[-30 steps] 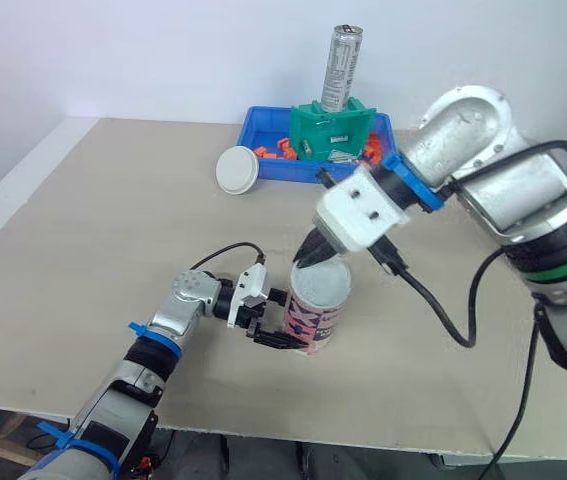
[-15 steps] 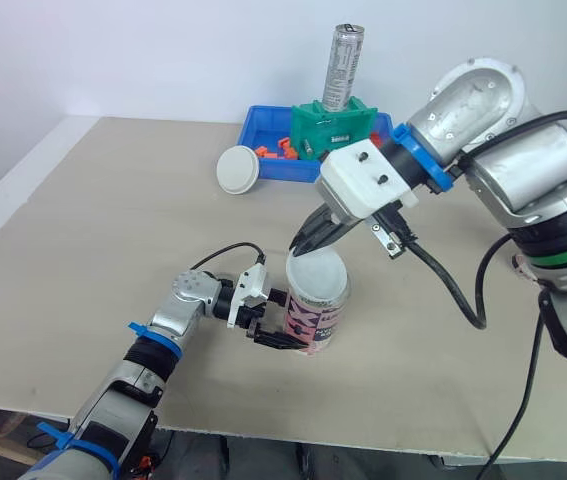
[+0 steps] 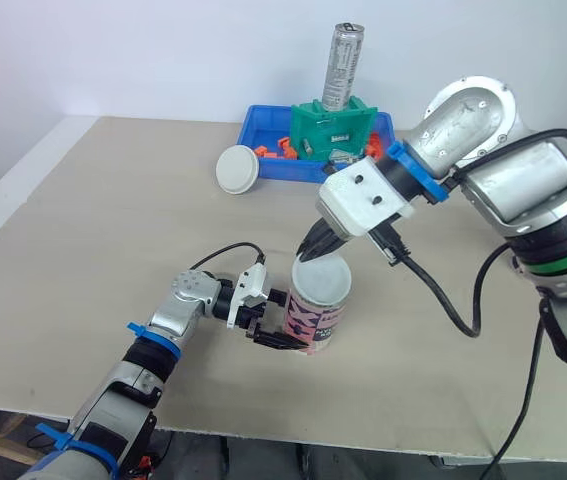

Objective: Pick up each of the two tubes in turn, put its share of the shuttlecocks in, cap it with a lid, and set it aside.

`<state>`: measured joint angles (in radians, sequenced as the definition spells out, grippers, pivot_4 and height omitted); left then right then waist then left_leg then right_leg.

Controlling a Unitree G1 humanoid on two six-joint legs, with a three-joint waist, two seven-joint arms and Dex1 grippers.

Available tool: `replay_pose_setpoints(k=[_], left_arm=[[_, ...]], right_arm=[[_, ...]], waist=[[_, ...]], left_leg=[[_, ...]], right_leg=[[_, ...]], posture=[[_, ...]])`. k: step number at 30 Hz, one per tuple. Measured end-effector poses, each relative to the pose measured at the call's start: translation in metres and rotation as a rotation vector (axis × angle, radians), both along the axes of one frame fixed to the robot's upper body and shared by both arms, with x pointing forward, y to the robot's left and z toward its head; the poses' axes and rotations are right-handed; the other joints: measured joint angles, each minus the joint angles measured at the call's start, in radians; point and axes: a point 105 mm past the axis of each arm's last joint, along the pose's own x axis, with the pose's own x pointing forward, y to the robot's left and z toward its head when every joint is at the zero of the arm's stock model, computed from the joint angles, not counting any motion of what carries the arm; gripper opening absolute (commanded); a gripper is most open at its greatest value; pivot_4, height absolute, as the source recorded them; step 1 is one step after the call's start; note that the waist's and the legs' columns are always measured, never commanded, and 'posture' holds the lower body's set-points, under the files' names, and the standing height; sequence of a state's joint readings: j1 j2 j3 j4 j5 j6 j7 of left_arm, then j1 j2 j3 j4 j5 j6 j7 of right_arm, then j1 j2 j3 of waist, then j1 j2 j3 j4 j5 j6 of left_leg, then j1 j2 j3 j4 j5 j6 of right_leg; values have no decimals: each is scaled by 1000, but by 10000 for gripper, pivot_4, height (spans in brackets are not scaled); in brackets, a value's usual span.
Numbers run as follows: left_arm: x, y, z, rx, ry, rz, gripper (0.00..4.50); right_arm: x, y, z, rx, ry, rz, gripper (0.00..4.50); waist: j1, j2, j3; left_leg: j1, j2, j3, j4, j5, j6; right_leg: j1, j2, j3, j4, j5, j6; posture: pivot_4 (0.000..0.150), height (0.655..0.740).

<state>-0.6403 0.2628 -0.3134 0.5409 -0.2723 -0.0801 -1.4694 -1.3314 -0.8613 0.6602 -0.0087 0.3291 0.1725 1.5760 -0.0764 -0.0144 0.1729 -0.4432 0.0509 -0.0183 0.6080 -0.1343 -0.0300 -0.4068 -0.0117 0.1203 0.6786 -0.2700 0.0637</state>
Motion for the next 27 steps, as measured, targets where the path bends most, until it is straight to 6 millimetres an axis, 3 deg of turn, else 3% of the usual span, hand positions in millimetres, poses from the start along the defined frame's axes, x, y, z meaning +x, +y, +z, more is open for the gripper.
replay_pose_setpoints(k=[15, 21, 24, 27], left_arm=[[-2, 0, 0, -2, -1, -2, 33963], [-1, 1, -2, -2, 8, 5, 33963], [-1, 2, -2, -1, 15, 14, 33963], [-1, 2, -2, -1, 15, 15, 33963]], right_arm=[[-7, 0, -6, -6, 21, 22, 204], [-5, 5, -11, -9, -88, 88, 204], [-2, 12, -13, -13, -143, 109, 9468], [1, 15, -10, 7, -167, 106, 23081]], waist=[[0, -1, 0], [0, -1, -1], [0, -2, -1], [0, -2, -1]], left_leg=[[0, 0, 0, -3, 0, 0], [1, 0, 0, -4, 0, 0], [1, 0, -1, -4, 0, 0], [1, 0, -1, -4, 0, 0]], right_leg=[[0, 0, -1, -2, -1, 0], [1, 0, -1, -2, -1, 0], [1, 0, -1, -2, -1, -1], [1, 0, -2, -2, -1, -1]], posture=[[1500, 7400], [1500, 7400], [1500, 7400], [1500, 7400]])
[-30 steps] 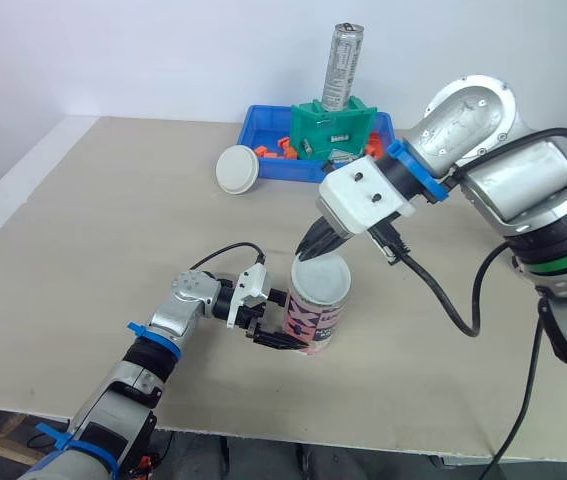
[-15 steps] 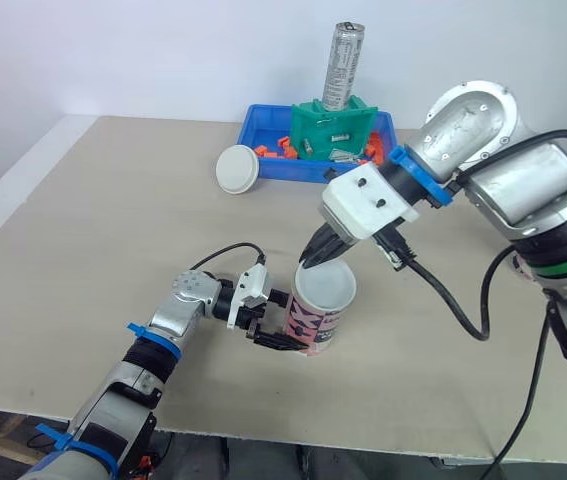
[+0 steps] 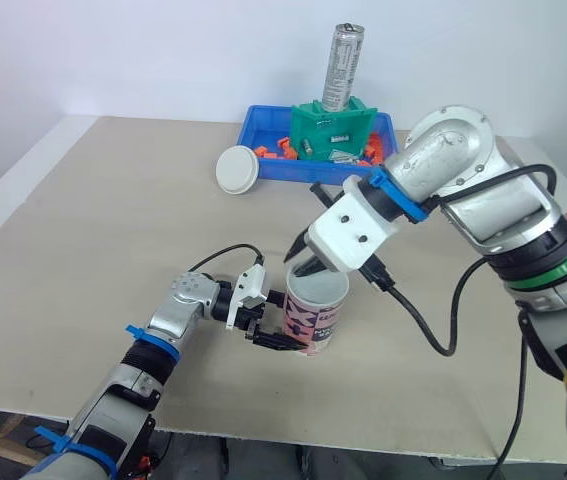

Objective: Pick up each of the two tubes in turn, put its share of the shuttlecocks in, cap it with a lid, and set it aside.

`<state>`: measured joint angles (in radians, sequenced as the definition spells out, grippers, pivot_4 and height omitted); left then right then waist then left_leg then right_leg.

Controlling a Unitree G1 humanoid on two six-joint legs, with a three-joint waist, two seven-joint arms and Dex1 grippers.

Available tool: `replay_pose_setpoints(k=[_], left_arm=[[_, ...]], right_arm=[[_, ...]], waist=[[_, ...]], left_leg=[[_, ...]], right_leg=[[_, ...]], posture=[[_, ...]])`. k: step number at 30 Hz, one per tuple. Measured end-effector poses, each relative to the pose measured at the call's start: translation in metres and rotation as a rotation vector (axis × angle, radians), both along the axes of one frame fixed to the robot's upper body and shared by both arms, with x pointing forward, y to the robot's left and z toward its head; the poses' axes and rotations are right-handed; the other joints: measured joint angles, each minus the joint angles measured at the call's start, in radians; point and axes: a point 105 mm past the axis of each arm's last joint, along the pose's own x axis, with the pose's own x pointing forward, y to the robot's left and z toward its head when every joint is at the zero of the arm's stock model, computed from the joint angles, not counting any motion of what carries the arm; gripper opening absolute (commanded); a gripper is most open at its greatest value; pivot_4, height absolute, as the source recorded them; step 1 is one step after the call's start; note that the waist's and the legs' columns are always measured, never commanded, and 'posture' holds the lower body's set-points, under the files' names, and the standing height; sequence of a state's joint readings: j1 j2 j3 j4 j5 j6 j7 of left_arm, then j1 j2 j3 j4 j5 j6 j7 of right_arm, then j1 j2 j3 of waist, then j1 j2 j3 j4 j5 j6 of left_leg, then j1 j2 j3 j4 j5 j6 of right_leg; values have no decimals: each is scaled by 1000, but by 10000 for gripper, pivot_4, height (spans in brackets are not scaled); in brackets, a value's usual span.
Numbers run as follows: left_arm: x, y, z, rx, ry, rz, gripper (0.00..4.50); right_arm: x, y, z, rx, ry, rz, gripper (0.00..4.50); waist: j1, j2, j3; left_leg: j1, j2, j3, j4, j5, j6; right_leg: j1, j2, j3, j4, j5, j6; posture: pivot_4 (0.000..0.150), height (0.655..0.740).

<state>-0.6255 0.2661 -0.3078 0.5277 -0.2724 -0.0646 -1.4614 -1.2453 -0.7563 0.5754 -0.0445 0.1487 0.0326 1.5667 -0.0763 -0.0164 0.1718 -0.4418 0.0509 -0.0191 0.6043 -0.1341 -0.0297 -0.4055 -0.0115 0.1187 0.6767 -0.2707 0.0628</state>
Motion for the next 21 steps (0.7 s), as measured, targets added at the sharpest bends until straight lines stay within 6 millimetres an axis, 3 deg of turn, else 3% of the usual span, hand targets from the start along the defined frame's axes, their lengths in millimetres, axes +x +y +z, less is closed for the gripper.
replay_pose_setpoints(k=[3, 8, 11, 15, 20, 21], left_arm=[[0, 0, 0, 0, -1, -1, 33963], [0, 1, 0, 0, -3, 2, 33963], [0, 0, 1, 0, -4, -2, 33963], [-1, 0, 1, 0, -3, -10, 33963], [0, 2, 1, 3, -4, -3, 33963], [0, 2, 1, 3, -4, -3, 33963]], right_arm=[[1, 2, 5, 23, -10, -7, 36548], [10, 7, 11, 68, 54, -68, 36548], [9, 4, 38, 140, 80, -100, 36548], [1, -18, 54, 168, 100, -128, 24231], [-7, -25, 36, 90, 151, -113, 1992], [-8, -24, 34, 83, 157, -106, 885]], waist=[[0, 0, 0], [0, 0, 0], [1, 0, 1], [2, -2, 0], [0, -1, 1], [0, -1, 1]], left_leg=[[0, 0, 0, 0, 0, 0], [0, 0, 0, 0, 0, 0], [-1, 0, 0, -1, 0, 0], [-1, 0, 0, -2, 0, 0], [-1, 0, 0, -3, 0, 0], [-1, 0, 0, -3, 0, 0]], right_leg=[[0, 0, 0, 0, 0, 0], [0, 0, 0, 1, 1, -1], [0, 0, 0, 1, 1, -1], [0, -1, -1, -1, -2, -1], [-1, -1, -1, -1, -1, -1], [-1, -1, -1, -1, -1, -1]], posture=[[1500, 7400], [1500, 7400], [1500, 7400], [1500, 7400], [1500, 7400], [1500, 7400]])
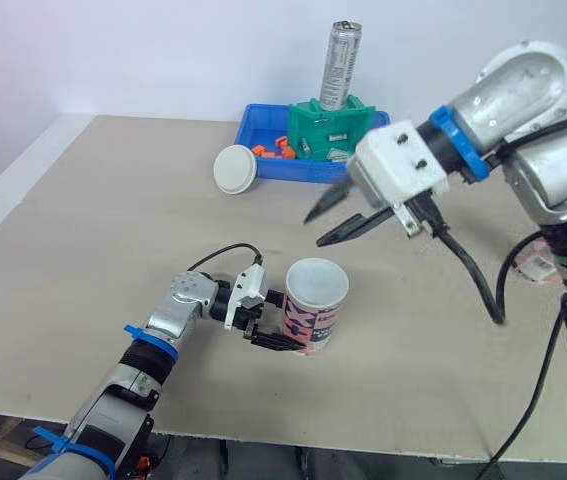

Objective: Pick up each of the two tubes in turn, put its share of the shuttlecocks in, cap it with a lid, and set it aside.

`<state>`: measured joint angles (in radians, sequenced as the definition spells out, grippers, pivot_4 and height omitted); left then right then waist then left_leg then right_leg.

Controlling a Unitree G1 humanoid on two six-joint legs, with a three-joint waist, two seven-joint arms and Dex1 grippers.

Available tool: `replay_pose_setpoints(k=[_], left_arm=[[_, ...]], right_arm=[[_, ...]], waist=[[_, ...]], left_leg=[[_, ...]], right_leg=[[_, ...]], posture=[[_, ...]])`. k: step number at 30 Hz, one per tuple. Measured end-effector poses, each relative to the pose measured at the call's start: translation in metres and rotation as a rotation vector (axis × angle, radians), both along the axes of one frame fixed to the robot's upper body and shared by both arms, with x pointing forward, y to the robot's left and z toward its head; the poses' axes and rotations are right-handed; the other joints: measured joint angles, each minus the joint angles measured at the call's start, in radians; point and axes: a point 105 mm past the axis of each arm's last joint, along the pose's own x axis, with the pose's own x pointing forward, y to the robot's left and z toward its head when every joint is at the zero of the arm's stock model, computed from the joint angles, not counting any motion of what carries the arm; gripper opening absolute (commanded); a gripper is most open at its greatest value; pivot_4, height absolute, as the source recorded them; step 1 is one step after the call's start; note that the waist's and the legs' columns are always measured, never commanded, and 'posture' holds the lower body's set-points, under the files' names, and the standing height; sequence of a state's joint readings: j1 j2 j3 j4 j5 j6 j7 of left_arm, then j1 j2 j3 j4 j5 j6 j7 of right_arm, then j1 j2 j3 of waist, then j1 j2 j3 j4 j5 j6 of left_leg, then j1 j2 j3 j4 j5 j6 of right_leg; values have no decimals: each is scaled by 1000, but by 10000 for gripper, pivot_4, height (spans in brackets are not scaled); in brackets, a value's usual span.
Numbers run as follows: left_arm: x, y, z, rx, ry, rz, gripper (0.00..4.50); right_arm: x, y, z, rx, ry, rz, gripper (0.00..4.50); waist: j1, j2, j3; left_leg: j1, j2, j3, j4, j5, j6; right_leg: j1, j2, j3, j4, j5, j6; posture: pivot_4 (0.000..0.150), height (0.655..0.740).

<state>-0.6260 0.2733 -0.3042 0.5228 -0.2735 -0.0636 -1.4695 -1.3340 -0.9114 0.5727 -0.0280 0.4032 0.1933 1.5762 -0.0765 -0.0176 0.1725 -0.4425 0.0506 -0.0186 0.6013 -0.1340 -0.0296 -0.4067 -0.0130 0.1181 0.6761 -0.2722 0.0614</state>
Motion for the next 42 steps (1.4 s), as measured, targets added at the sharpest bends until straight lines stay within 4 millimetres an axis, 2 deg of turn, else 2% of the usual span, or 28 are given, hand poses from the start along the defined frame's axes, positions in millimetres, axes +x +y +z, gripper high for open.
replay_pose_setpoints(k=[8, 16, 18, 25, 29, 36, 40, 41, 42], left_arm=[[0, -1, 0, 0, 1, -2, 33963], [1, -1, 0, 2, 3, -1, 33963], [1, -1, 0, 2, 3, -1, 33963], [4, 1, -2, 10, 18, 13, 33963], [6, 3, -4, 14, 26, 31, 33963], [6, 5, -4, 20, 21, 34, 33963], [5, 4, -3, 19, 16, 18, 33963], [5, 2, -2, 16, 13, 14, 33963], [4, 1, -2, 14, 14, 11, 33963]], right_arm=[[-6, -6, -12, -74, -9, 25, 885], [-20, -7, -27, -142, 25, 92, 885], [-19, -9, -43, -201, 9, 114, 885], [-12, -1, -48, -267, -164, 206, 885], [-7, 2, -50, -274, -192, 217, 885], [3, 7, -44, -163, -32, 126, 885], [7, 10, -21, -38, 22, 71, 885], [9, 8, -11, 6, 28, 40, 6610], [11, 5, -4, 34, 31, 17, 9271]], waist=[[0, 0, 0], [0, 0, 0], [0, 0, 0], [-1, -5, -6], [-1, -11, -11], [-2, -11, -11], [0, -11, -11], [1, -11, -11], [4, -11, -11]], left_leg=[[0, 0, 0, 0, 0, 0], [0, 0, 0, 0, 0, 0], [0, 0, 0, 0, 0, 0], [6, 0, 0, 0, -1, -1], [10, 0, 1, 0, -2, -3], [11, 1, 1, -1, -2, -3], [7, 1, 2, -1, -1, -2], [4, 1, 2, -1, -1, -1], [3, 1, 1, -1, -1, -1]], right_leg=[[0, -1, 0, 0, 0, 0], [0, -1, -1, 0, 0, 0], [0, -1, -1, 0, 0, 0], [3, -2, -2, 0, 1, -1], [3, -9, -7, 0, 2, -3], [1, -12, -10, 0, 5, -8], [0, -12, -11, 0, 7, -6], [-1, -12, -11, 0, 7, -5], [-2, -12, -12, -1, 7, -4]], posture=[[1500, 7400], [1500, 7400], [1500, 7400], [1500, 7400], [1500, 7400], [1500, 7400], [1500, 7400], [1500, 7400], [1500, 7400]])
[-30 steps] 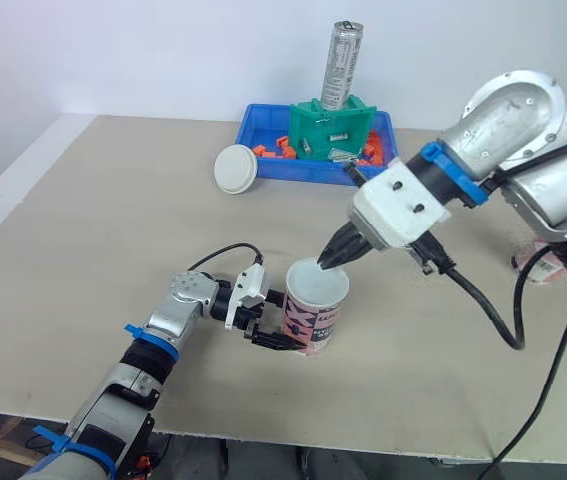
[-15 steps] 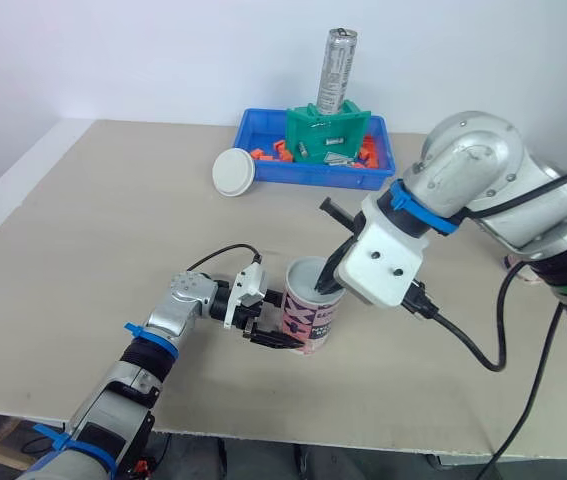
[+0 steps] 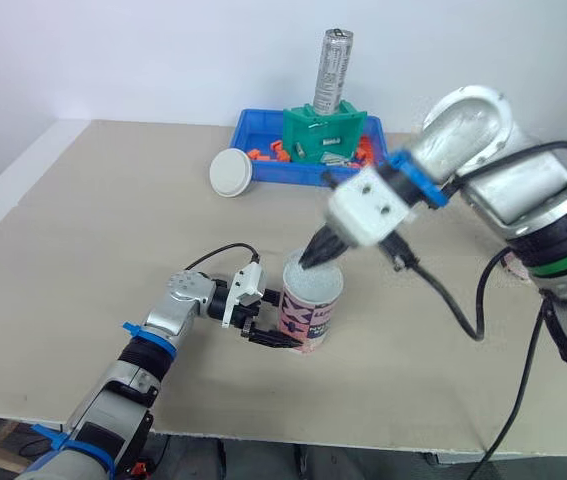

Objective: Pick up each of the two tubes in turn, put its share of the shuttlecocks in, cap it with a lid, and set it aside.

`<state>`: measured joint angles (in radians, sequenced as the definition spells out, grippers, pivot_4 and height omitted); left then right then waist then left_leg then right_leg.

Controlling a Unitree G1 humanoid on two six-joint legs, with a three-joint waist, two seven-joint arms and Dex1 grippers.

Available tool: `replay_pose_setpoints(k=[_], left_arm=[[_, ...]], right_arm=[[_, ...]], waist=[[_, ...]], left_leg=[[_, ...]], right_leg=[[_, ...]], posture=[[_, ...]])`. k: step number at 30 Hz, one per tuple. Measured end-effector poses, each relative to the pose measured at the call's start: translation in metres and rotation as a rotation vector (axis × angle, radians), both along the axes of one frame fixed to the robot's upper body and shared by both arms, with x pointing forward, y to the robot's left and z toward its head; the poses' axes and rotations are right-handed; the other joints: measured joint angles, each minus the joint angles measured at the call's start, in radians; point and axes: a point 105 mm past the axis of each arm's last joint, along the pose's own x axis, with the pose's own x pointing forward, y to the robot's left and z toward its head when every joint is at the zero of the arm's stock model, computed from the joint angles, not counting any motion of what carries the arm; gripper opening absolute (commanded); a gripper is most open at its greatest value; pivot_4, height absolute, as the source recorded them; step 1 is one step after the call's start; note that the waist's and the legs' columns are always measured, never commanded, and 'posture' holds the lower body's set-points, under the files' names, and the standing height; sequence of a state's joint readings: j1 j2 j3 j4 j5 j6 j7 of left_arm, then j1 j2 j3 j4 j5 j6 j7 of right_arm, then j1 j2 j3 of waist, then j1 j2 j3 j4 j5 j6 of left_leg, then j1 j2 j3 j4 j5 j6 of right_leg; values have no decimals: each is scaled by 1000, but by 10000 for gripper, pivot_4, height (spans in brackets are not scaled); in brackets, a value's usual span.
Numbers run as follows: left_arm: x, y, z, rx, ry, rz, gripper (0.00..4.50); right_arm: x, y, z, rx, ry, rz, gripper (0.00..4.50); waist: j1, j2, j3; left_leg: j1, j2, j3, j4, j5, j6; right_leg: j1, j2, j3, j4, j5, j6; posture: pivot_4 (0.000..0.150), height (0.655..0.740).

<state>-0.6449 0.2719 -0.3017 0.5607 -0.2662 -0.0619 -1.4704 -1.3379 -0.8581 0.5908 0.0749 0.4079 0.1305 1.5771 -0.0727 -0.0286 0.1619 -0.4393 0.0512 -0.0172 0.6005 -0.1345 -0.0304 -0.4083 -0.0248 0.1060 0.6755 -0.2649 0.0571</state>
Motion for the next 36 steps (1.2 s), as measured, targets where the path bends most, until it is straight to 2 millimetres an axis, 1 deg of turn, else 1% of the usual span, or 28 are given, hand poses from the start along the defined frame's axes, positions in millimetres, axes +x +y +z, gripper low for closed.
replay_pose_setpoints(k=[2, 3, 4, 6, 7, 8, 11, 13, 14, 15, 17, 19, 20, 21, 24, 25, 27, 28, 29, 31, 33, 35, 36], left_arm=[[-1, -2, 0, -4, 1, -6, 33963], [-1, -3, 0, -4, 0, -9, 33963], [-1, -4, 0, -4, 0, -11, 33963], [-1, -3, 0, -3, -1, -11, 33963], [-1, -3, 0, -2, -1, -10, 33963], [-1, -3, 0, -2, -1, -10, 33963], [0, -4, 2, -3, -1, -11, 33963], [1, -5, 3, -2, 6, -11, 40206], [4, -2, 2, 11, 17, 3, 43521], [6, 4, 0, 29, 35, 26, 44353], [11, 14, 2, 34, 43, 53, 44353], [12, 19, 3, 38, 42, 62, 44353], [11, 20, 5, 36, 37, 56, 44353], [11, 23, 8, 30, 30, 55, 44353], [9, 29, 14, 26, 4, 46, 44353], [7, 35, 16, 38, 0, 42, 44353], [6, 58, 21, 61, 18, 77, 44353], [6, 66, 24, 59, 25, 92, 44353], [5, 74, 29, 58, 30, 108, 44353], [3, 87, 42, 40, 21, 134, 44353], [2, 93, 54, 13, 13, 151, 44353], [-3, 102, 77, -49, 10, 190, 44353], [-5, 103, 83, -60, 5, 193, 44353]], right_arm=[[1, -9, 10, 44, 28, -59, 18715], [1, -16, 14, 67, 50, -97, 23184], [-1, -26, 17, 105, 86, -138, 28646], [-1, -39, 18, 142, 129, -201, 37721], [-1, -49, 17, 159, 154, -249, 42294], [-1, -51, 17, 161, 163, -263, 43774], [-1, -67, 7, 197, 207, -358, 43774], [-1, -79, -3, 229, 228, -435, 45000], [-3, -86, -12, 239, 239, -482, 45000], [-4, -90, -20, 239, 257, -514, 45000], [-7, -97, -34, 260, 286, -576, 45000], [-11, -98, -41, 273, 303, -599, 45000], [-14, -99, -45, 290, 305, -615, 45000], [-18, -100, -51, 297, 318, -629, 45000], [-22, -102, -61, 305, 324, -661, 45000], [-23, -104, -66, 309, 331, -681, 45000], [-31, -104, -92, 290, 390, -713, 45000], [-32, -102, -98, 294, 405, -718, 45000], [-34, -100, -105, 300, 423, -720, 45000], [-33, -94, -108, 327, 421, -716, 45000], [-33, -91, -111, 347, 423, -718, 45000], [-31, -83, -121, 382, 448, -715, 45000], [-31, -80, -123, 392, 453, -712, 45000]], waist=[[6, 0, 0], [9, 0, 0], [11, -1, 0], [16, -1, 0], [16, 0, 0], [16, 0, 1], [18, 0, 1], [20, 0, 1], [23, 0, 1], [21, 0, 1], [20, 6, 4], [21, 9, 7], [25, 9, 7], [26, 10, 7], [27, 10, 8], [27, 10, 8], [25, 10, 8], [24, 10, 8], [24, 10, 8], [25, 11, 11], [25, 10, 12], [25, 7, 13], [25, 7, 13]], left_leg=[[-1, 0, -1, 0, 0, 0], [-1, 0, -1, 0, -1, -1], [-1, 0, -1, -1, -1, -1], [-1, 0, -1, -1, -1, -2], [-1, 0, 0, -1, -1, -2], [-1, 0, 0, -1, -2, -2], [-1, 0, -1, -1, -2, -3], [-1, 0, 0, -1, -2, -3], [-1, 0, -1, -1, -2, -3], [-2, 0, 0, -1, -2, -3], [-4, 0, 0, -1, -2, -2], [-5, 0, 0, -2, -3, -2], [-7, -1, -2, -2, -3, -2], [-7, -1, -3, -2, -4, -2], [-9, -1, -4, -2, -7, -1], [-9, -1, -5, -2, -8, -1], [-9, -1, -5, -2, -9, -1], [-9, -1, -5, -2, -9, -1], [-9, -1, -5, -1, -10, -1], [-9, -1, -5, 0, -9, -1], [-9, -1, -6, 1, -9, -1], [-9, -1, -6, 2, -9, -2], [-9, -1, -5, 2, -9, -2]], right_leg=[[0, 0, -1, -1, -1, 1], [0, 0, -1, -2, -1, 1], [0, 0, -2, -3, -1, 1], [1, 0, -1, -4, -1, 1], [0, 0, -1, -5, -1, 1], [0, 0, -1, -5, -1, 1], [0, 0, -1, -5, 0, 2], [0, 0, -1, -6, 0, 2], [1, 0, -2, -7, 0, 3], [0, 1, 0, -7, 1, 3], [-1, 1, 1, -7, 1, 6], [-2, 2, 1, -8, 0, 8], [-2, 3, 1, -8, 1, 13], [-2, 3, 1, -8, -1, 14], [-1, 4, 1, -9, -2, 13], [-1, 4, 1, -9, -3, 12], [-1, 4, 0, -9, -4, 12], [-1, 4, 1, -9, -6, 15], [-1, 4, 0, -9, -7, 15], [0, 4, 0, -9, -6, 16], [1, 4, -1, -9, -5, 16], [1, 3, -1, -9, -5, 15], [1, 3, -1, -9, -5, 15]], posture=[[1500, 7400], [1500, 7400], [1500, 7400], [1500, 7400], [1500, 7400], [1500, 7400], [1500, 7400], [1500, 7400], [1500, 7400], [1500, 7400], [1500, 7400], [1500, 7400], [1500, 7400], [1500, 7400], [1500, 7400], [1500, 7400], [1500, 7400], [1500, 7400], [1500, 7400], [1500, 7400], [1500, 7400], [1500, 7400], [1500, 7400]])
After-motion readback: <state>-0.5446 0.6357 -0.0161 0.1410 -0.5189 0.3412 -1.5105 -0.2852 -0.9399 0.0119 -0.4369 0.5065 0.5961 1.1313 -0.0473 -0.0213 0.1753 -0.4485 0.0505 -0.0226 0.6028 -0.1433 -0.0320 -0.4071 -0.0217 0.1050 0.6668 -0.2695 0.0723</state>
